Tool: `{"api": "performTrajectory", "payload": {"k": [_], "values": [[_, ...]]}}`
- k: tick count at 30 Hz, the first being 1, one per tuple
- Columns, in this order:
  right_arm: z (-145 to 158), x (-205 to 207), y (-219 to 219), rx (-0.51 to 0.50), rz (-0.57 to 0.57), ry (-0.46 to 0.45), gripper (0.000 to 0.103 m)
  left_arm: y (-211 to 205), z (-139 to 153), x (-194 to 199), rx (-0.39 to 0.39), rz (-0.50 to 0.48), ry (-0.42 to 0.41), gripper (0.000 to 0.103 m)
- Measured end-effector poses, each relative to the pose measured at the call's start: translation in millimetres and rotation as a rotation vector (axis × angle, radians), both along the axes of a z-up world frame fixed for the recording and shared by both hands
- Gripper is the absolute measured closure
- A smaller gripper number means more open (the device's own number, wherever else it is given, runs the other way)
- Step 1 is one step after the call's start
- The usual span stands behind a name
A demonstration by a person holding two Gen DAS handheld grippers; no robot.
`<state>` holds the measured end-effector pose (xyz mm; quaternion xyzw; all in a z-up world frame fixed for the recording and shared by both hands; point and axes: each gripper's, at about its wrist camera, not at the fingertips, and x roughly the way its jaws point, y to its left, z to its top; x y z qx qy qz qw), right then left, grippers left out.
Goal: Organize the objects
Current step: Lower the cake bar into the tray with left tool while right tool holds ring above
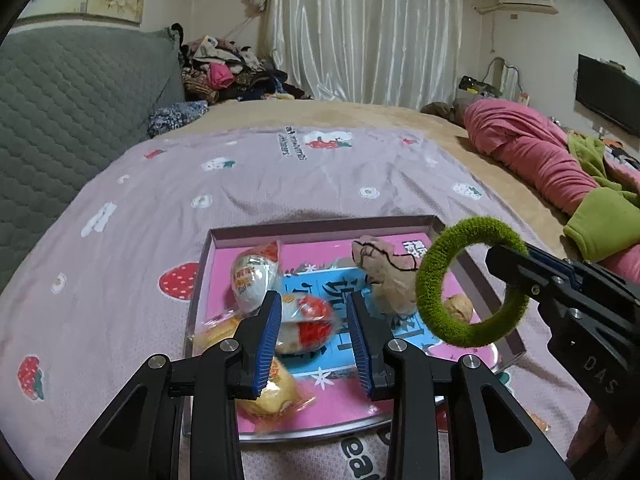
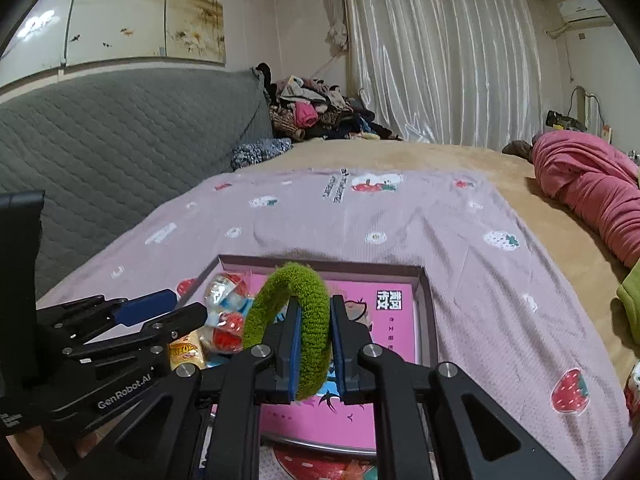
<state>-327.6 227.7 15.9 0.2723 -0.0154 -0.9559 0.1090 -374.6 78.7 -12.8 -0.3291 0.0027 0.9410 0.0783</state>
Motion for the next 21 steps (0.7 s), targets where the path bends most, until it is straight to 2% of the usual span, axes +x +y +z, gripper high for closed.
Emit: {"api": "performTrajectory", "payload": {"k": [6,21], "values": [[-12,-6,-2,0.009,0.004,-0.038,0.089,4,-16,-9,-0.017,-0.001,-0.043,0.068],[-53,-28,-6,0.061,-0.006,-0.200,0.089,8,-31,-12,-0.045,-0.005,-0.079,0.068]]}}
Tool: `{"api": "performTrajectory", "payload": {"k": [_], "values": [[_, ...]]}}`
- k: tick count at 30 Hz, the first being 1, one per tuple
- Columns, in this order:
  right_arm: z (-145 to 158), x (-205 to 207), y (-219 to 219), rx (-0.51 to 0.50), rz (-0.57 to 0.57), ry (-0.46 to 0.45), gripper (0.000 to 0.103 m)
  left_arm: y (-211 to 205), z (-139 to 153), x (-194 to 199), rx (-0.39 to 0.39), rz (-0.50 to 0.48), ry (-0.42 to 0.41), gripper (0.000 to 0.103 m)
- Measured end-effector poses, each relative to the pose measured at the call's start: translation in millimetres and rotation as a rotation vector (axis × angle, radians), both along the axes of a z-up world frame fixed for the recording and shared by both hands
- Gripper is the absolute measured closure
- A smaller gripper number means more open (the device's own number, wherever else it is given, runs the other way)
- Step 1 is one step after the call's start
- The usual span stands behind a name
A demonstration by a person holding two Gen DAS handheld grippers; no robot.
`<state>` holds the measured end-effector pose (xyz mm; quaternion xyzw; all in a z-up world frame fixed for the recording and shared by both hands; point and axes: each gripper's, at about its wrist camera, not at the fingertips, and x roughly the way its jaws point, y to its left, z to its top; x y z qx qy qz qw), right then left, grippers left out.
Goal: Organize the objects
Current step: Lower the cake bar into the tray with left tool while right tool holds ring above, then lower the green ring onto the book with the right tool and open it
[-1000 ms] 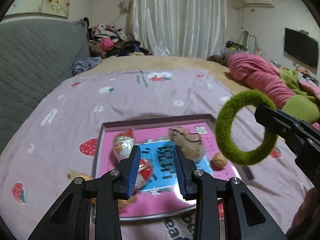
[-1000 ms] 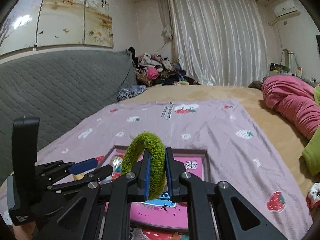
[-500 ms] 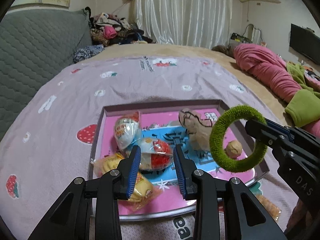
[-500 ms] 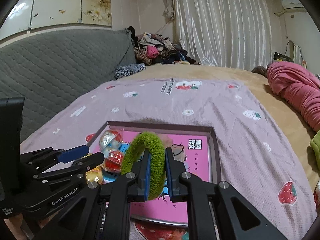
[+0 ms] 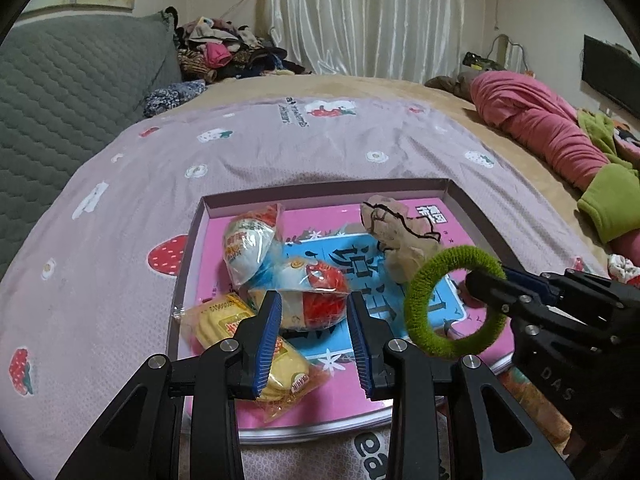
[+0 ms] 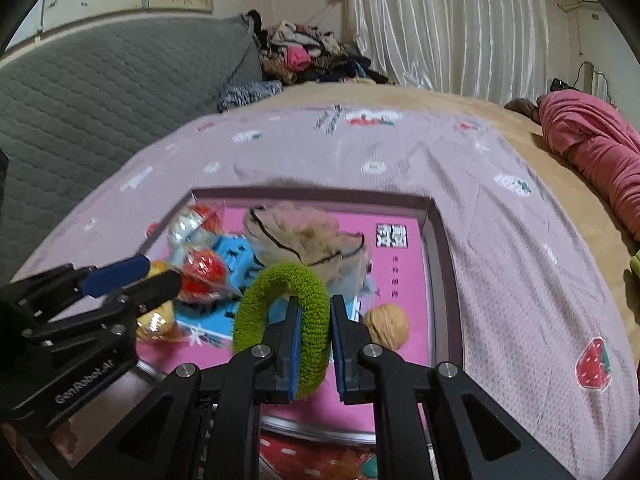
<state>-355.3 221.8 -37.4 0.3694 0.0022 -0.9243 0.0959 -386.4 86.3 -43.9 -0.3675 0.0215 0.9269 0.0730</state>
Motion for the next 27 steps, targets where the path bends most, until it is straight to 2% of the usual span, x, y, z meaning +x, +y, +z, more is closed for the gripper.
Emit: {"api": "performTrajectory", "payload": {"k": [7,12,17,27], "values": [[-7,-2,2,0.027,-0.019,-0.031,0.089,-2,-4,0,-0.021,0.013,-0.015,0.066],[-6,-1,4,0.032,-0.021,-0.034,0.088,-2,-5,0,-0.028,0.013,-0.020,0.057],[-7,-2,2,0.048,-0.026,-0.040,0.064,0,-6,2,-0.041,0.014,-0.017,0.053],[6,4,5,0.076,-0.056,0.009,0.046,0,1,6,-0.066,0.031,0.010,0.031]]}}
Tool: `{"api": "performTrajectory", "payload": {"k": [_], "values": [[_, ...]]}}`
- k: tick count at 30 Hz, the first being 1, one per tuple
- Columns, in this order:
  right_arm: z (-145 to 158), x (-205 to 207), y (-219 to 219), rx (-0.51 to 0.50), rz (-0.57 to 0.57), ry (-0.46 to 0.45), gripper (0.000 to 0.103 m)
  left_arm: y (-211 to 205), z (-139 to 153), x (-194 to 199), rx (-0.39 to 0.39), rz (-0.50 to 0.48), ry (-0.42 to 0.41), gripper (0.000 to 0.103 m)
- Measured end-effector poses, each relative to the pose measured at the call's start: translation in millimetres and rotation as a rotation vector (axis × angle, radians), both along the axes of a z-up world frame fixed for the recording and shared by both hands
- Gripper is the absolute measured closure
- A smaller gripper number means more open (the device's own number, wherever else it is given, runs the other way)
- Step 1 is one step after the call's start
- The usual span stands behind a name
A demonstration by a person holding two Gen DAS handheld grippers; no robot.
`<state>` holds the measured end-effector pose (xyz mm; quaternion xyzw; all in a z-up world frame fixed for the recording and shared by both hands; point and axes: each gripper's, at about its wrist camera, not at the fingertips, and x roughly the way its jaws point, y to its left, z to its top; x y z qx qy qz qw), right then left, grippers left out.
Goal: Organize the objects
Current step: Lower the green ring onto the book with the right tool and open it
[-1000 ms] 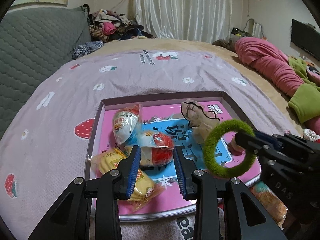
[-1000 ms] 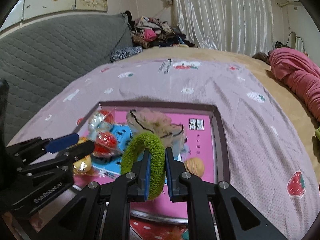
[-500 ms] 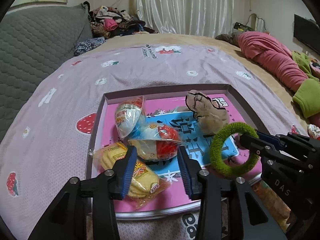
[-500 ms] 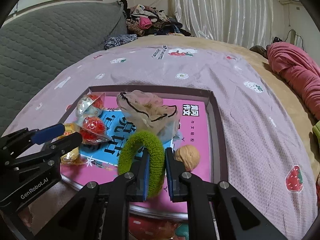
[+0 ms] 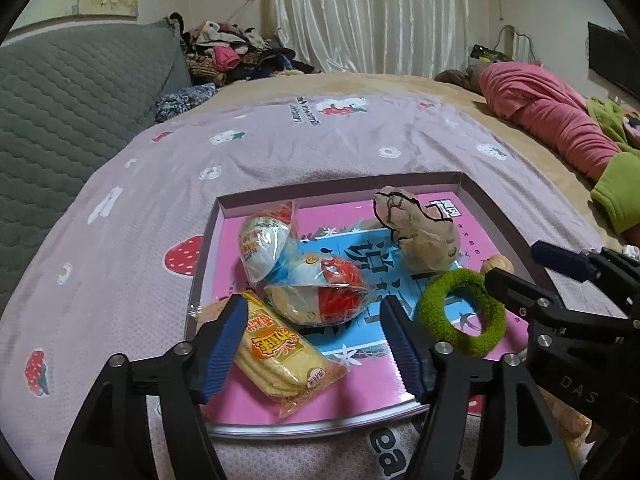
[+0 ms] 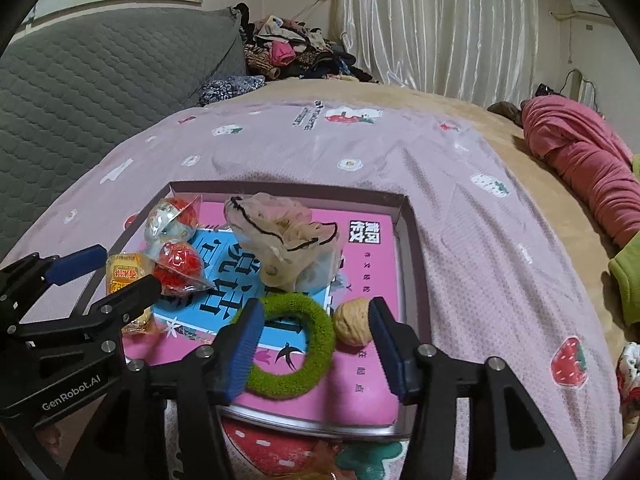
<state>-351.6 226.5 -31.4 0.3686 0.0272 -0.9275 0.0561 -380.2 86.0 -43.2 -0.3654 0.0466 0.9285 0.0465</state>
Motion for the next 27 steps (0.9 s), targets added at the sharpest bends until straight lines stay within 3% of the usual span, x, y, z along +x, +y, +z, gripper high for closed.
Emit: {"api": "performTrajectory", "payload": {"k": [16,27], "values": [[13,8,4,0.030,-0.045,0.054,0.019,-6,8,6,-0.032,0.046,0.022,0.025],[24,16,9,-0.002,-0.068,0.096,0.012,-3,19,14,-0.037,0.052,0.057,0.022]]}}
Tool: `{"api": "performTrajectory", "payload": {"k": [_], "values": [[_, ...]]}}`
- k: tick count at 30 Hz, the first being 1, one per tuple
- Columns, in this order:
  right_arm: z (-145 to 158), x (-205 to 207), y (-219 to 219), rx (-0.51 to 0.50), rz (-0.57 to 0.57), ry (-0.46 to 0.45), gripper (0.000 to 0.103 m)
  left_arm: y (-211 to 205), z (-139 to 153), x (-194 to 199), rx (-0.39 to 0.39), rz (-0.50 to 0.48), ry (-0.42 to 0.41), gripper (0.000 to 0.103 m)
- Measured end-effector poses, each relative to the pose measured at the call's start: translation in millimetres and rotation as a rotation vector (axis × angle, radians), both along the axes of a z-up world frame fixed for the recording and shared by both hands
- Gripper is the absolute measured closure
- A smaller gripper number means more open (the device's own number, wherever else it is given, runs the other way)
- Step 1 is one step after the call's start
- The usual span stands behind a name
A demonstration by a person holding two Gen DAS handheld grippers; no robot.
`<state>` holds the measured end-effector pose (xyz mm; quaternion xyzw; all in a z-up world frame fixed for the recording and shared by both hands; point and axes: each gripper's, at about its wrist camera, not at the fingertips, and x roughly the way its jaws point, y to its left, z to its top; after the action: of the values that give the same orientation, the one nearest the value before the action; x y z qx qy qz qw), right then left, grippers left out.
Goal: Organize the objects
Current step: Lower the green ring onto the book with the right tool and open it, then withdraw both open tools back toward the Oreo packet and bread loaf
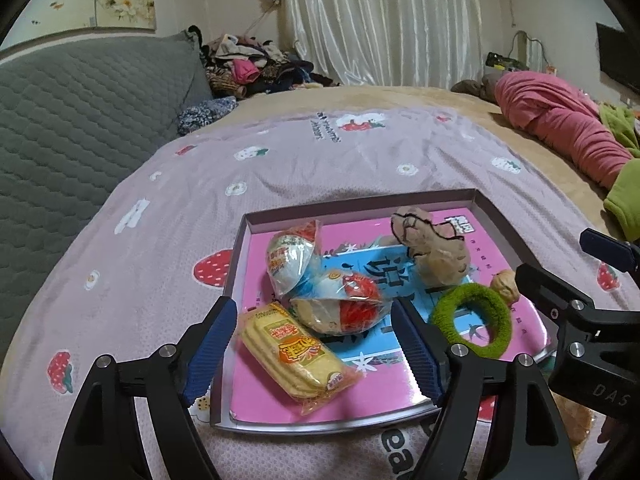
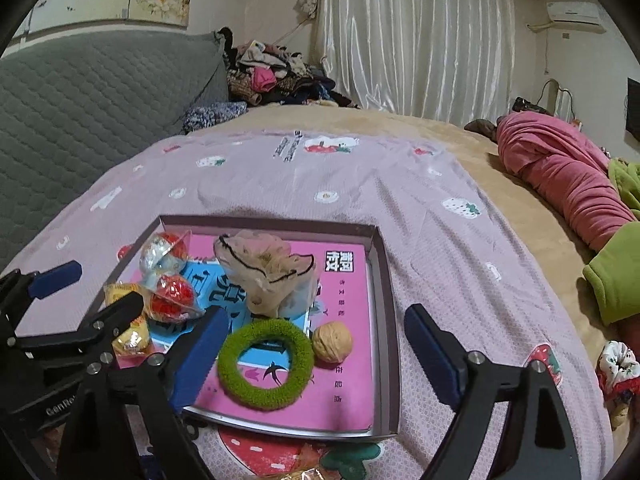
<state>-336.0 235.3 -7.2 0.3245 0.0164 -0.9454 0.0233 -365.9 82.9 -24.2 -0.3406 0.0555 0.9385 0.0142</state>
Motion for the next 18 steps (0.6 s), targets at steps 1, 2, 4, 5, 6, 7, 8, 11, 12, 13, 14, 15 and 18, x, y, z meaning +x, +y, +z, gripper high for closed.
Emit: {"api": "performTrajectory", "payload": {"k": [1,2,4,5,6,7,8,11,12,13,14,15,18], "values": [[1,0,0,-0.004,0.000,0.003,0.012,0,1,1,0.005,-0.006,-0.001,0.022],[2,1,1,-0.007,-0.001,0.007,0.012,1,1,1,0.012,-0.012,-0.003,0.022],[4,2,1,-0.011,-0.002,0.016,0.010,0,2,2,0.023,-0.018,-0.004,0.021],[5,3,1,-0.013,-0.001,0.020,0.007,0,2,2,0.019,-0.016,-0.002,0.018],[6,4,2,-0.014,-0.003,0.028,0.006,1,3,3,0.013,-0.013,0.002,0.015],[7,5,2,-0.015,-0.005,0.034,0.006,0,4,4,0.006,-0.009,0.008,0.014],[9,6,3,-0.020,-0.006,0.040,0.004,-1,6,5,0.005,-0.004,0.017,0.012],[15,10,6,-0.041,-0.007,0.066,0.001,-5,11,7,0.024,-0.003,0.030,0.012],[16,10,7,-0.045,-0.006,0.072,0.001,-6,11,7,0.024,0.000,0.031,0.012],[18,11,7,-0.047,-0.006,0.078,0.001,-7,13,7,0.026,0.003,0.032,0.012],[19,12,8,-0.048,-0.008,0.086,0.001,-8,14,8,0.033,0.003,0.033,0.012],[22,14,9,-0.049,-0.012,0.098,0.001,-9,14,8,0.037,0.005,0.032,0.012],[27,17,11,-0.054,-0.014,0.117,0.001,-11,17,9,0.046,0.006,0.039,0.012]]}}
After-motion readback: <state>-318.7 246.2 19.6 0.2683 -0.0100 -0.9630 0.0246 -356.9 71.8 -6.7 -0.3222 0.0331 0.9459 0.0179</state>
